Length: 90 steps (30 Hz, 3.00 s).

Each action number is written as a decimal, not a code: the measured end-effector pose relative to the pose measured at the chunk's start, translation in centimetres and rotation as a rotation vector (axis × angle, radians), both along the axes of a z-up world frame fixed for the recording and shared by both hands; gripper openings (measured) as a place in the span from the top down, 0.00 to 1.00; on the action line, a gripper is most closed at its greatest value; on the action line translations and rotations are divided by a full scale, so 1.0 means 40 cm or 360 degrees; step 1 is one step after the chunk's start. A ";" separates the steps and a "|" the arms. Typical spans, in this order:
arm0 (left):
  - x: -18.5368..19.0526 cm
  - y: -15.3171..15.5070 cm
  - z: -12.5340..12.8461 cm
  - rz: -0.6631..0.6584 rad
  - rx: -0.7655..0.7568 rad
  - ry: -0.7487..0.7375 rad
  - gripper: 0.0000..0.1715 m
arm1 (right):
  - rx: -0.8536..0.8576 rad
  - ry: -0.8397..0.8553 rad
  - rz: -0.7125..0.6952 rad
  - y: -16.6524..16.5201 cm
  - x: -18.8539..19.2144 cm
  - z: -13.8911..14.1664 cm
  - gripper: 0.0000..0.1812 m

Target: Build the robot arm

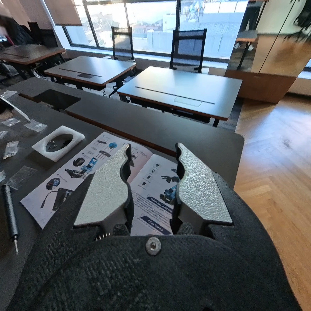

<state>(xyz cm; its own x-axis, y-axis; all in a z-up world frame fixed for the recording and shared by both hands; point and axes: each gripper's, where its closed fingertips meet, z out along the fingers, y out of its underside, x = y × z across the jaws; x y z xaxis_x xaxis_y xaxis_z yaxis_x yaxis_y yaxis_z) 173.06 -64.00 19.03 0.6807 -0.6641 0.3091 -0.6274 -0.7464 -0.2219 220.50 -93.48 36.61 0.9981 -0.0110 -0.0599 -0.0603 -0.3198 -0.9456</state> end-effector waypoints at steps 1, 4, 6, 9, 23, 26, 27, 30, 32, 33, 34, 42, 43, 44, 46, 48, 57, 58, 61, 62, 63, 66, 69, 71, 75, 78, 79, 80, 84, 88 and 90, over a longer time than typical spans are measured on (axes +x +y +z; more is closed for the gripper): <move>-0.006 0.002 -0.010 -0.0012 -0.0001 0.0022 1.00 | 0.0028 -0.0009 -0.0003 0.000 0.001 0.009 0.71; -0.009 0.007 -0.022 -0.0006 0.0011 0.0012 1.00 | 0.0072 0.0000 0.0010 0.000 -0.002 0.020 0.71; -0.010 0.009 -0.025 -0.0007 0.0028 -0.0003 1.00 | 0.0060 -0.0012 0.0002 -0.001 0.002 0.015 0.71; -0.014 0.014 -0.023 -0.0031 0.0077 -0.0007 1.00 | 0.0055 -0.0012 -0.0016 -0.004 0.012 0.009 0.71; 0.110 -0.037 0.287 0.0100 0.0695 -0.0765 0.82 | 0.0449 -0.0136 -0.0159 -0.062 0.044 0.139 0.66; 0.203 -0.200 0.421 0.0055 0.0876 -0.1260 0.79 | 0.0296 -0.0204 -0.0169 -0.045 0.049 0.094 0.66; 0.230 -0.251 0.450 0.0051 0.0894 -0.1395 0.77 | 0.0247 -0.0223 -0.0185 -0.037 0.052 0.082 0.66; 0.316 -0.385 0.470 0.0019 0.0647 -0.1630 0.74 | 0.0161 -0.0307 -0.0165 -0.012 0.032 0.070 0.66; 0.365 -0.456 0.443 -0.0019 0.0341 -0.1606 0.82 | 0.0158 -0.0371 -0.0304 -0.001 0.048 0.086 0.60; 0.384 -0.479 0.441 -0.0027 0.0247 -0.1617 0.86 | 0.0161 -0.0404 -0.0355 0.001 0.052 0.097 0.60; 0.400 -0.493 0.452 -0.0028 0.0205 -0.1676 0.86 | 0.0185 -0.0413 -0.0366 0.004 0.046 0.111 0.60; 0.360 -0.464 0.505 0.0076 0.0437 -0.1653 0.88 | 0.0437 -0.0031 -0.0244 0.042 -0.018 0.179 1.00; 0.351 -0.461 0.512 0.0090 0.0449 -0.1665 0.89 | 0.0484 0.0027 -0.0218 0.050 -0.033 0.191 1.00; 0.345 -0.460 0.524 0.0105 0.0450 -0.1702 0.89 | 0.0527 0.0076 -0.0156 0.058 -0.057 0.203 1.00; 0.333 -0.454 0.545 0.0142 0.0454 -0.1775 0.90 | 0.0546 0.0110 -0.0052 0.078 -0.100 0.212 1.00; 0.322 -0.446 0.556 0.0172 0.0481 -0.1806 0.91 | 0.0463 0.0034 -0.0052 0.100 -0.115 0.195 1.00; 0.315 -0.423 0.538 0.0222 0.0461 -0.1802 0.92 | 0.0284 -0.0073 0.0003 0.171 -0.161 0.151 1.00; 0.314 -0.423 0.538 0.0216 0.0477 -0.1787 0.92 | 0.0281 -0.0063 0.0011 0.172 -0.164 0.151 1.00; 0.309 -0.420 0.538 0.0211 0.0519 -0.1756 0.92 | 0.0273 -0.0044 0.0032 0.168 -0.166 0.151 1.00; 0.308 -0.419 0.539 0.0219 0.0515 -0.1766 0.92 | 0.0270 -0.0041 0.0035 0.166 -0.164 0.150 1.00; 0.307 -0.418 0.540 0.0225 0.0507 -0.1775 0.92 | 0.0269 -0.0040 0.0033 0.165 -0.162 0.150 1.00; 0.309 -0.419 0.536 0.0217 0.0504 -0.1763 0.93 | 0.0265 -0.0029 0.0038 0.163 -0.159 0.150 1.00; 0.310 -0.421 0.538 0.0202 0.0519 -0.1752 0.93 | 0.0264 -0.0028 0.0068 0.165 -0.170 0.151 1.00; 0.306 -0.423 0.545 0.0191 0.0539 -0.1750 0.93 | 0.0240 -0.0044 0.0099 0.169 -0.182 0.146 1.00; 0.288 -0.422 0.572 0.0189 0.0682 -0.1738 0.93 | 0.0188 -0.0103 0.0155 0.169 -0.216 0.146 1.00; 0.295 -0.429 0.578 0.0188 0.0672 -0.1781 0.94 | 0.0227 -0.0137 0.0251 0.167 -0.271 0.173 1.00; 0.316 -0.448 0.578 0.0146 0.0583 -0.1830 0.93 | 0.0242 -0.0144 0.0296 0.167 -0.293 0.182 1.00; 0.345 -0.474 0.575 0.0079 0.0489 -0.1868 0.94 | 0.0251 -0.0149 0.0347 0.165 -0.316 0.188 1.00; 0.479 -0.622 0.614 -0.0243 0.0609 -0.2039 1.00 | 0.0311 -0.0115 0.0501 0.160 -0.391 0.218 1.00; 0.533 -0.847 0.609 -0.0469 0.0639 -0.1993 1.00 | 0.0454 0.0012 0.0658 0.147 -0.448 0.264 1.00; 0.504 -0.939 0.560 -0.0441 0.0658 -0.1883 1.00 | 0.0502 0.0147 0.0703 0.145 -0.464 0.280 0.98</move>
<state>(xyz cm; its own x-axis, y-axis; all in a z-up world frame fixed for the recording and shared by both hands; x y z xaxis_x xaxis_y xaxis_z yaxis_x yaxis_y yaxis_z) 193.24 -101.56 41.45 -0.0417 -0.9297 0.3659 -0.0127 -0.3657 -0.9306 201.93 -87.67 47.82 0.8941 0.4407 -0.0799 -0.0716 -0.0353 -0.9968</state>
